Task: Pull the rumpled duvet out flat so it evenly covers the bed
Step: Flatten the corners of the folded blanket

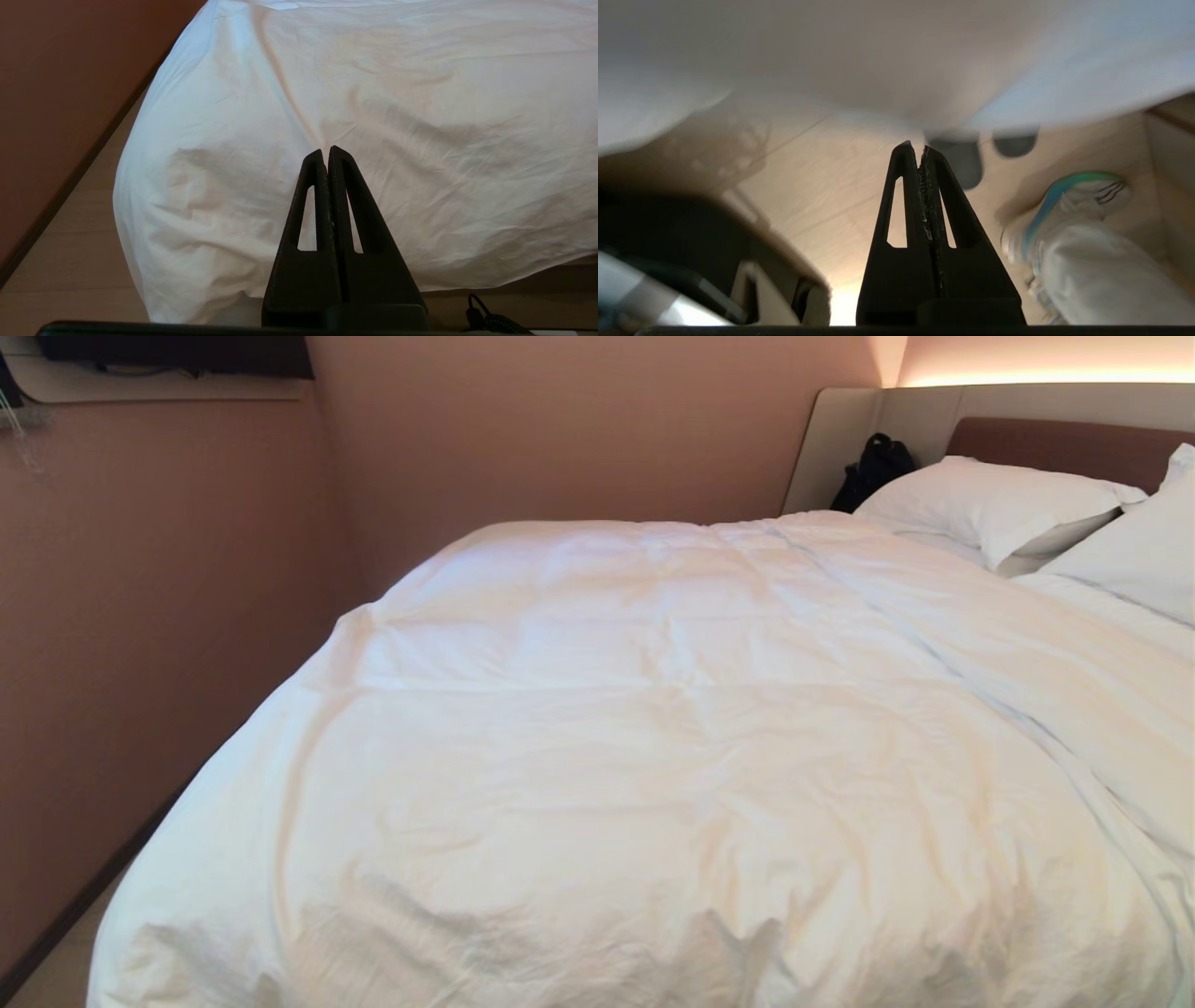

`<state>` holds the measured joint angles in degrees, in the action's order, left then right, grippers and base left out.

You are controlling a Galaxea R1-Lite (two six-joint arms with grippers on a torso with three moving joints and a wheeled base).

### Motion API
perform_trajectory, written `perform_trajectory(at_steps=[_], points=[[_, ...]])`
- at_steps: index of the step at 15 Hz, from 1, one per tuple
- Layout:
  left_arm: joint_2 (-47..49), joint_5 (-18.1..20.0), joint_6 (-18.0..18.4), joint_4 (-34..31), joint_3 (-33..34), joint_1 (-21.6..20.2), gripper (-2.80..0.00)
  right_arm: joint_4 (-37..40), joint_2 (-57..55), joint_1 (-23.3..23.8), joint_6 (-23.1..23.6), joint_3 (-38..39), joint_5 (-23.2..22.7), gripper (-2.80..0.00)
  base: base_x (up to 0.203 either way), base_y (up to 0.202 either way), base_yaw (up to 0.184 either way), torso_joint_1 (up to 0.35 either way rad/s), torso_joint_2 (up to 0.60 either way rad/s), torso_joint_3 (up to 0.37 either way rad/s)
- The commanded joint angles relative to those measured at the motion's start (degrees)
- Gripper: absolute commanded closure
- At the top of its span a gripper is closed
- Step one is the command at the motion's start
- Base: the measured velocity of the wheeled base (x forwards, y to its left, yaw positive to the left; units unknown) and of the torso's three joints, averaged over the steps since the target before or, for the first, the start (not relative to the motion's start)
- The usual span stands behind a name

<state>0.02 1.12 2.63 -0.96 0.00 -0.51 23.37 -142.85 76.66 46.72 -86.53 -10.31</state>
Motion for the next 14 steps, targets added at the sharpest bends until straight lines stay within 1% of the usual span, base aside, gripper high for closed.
perform_trajectory(at_steps=[1, 3, 4, 6, 8, 11, 12, 13, 14], points=[[-0.02, 0.02, 0.00, 0.00, 0.00, -0.02, 0.00, 0.06, 5.63, 0.41, 0.94, 4.37, -0.46, 0.00, 0.000, 0.000, 0.000, 0.000, 0.00, 0.000], [-0.02, 0.02, 0.00, 0.00, 0.00, -0.02, 0.00, 0.02, 10.90, 1.08, 1.44, 7.59, -1.52, 0.00, 0.000, 0.000, 0.000, 0.000, 0.00, 0.000], [-0.02, 0.02, 0.00, 0.00, 0.00, -0.02, 0.00, 0.05, 13.02, 1.58, 1.75, 8.75, -2.86, 0.00, 0.000, 0.000, 0.000, 0.000, 0.00, 0.000], [-0.02, 0.02, 0.00, 0.00, 0.00, -0.02, 0.00, -0.01, 16.45, 3.46, 2.16, 9.05, -8.74, 0.00, 0.000, 0.000, 0.000, 0.000, 0.00, 0.000], [-0.02, 0.02, 0.00, 0.00, 0.00, -0.02, 0.00, -0.37, 15.76, 4.83, 2.24, 5.71, -12.17, 0.00, 0.000, 0.000, 0.000, 0.000, 0.00, 0.000], [-0.02, 0.02, 0.00, 0.00, 0.00, -0.02, 0.00, -1.41, 12.77, 6.67, 2.23, 2.15, -14.67, 0.00, 0.000, 0.000, 0.000, 0.000, 0.00, 0.000], [-0.02, 0.02, 0.00, 0.00, 0.00, -0.02, 0.00, -3.51, 11.79, 7.41, 2.09, 1.52, -16.43, 0.00, 0.000, 0.000, 0.000, 0.000, 0.00, 0.000], [-0.02, 0.02, 0.00, 0.00, 0.00, -0.02, 0.00, -7.89, 10.44, 8.49, 2.17, 1.27, -18.30, 0.00, 0.000, 0.000, 0.000, 0.000, 0.00, 0.000], [-0.02, 0.02, 0.00, 0.00, 0.00, -0.02, 0.00, -9.91, 9.59, 9.42, 2.22, 1.13, -19.27, 0.00, 0.000, 0.000, 0.000, 0.000, 0.00, 0.000]])
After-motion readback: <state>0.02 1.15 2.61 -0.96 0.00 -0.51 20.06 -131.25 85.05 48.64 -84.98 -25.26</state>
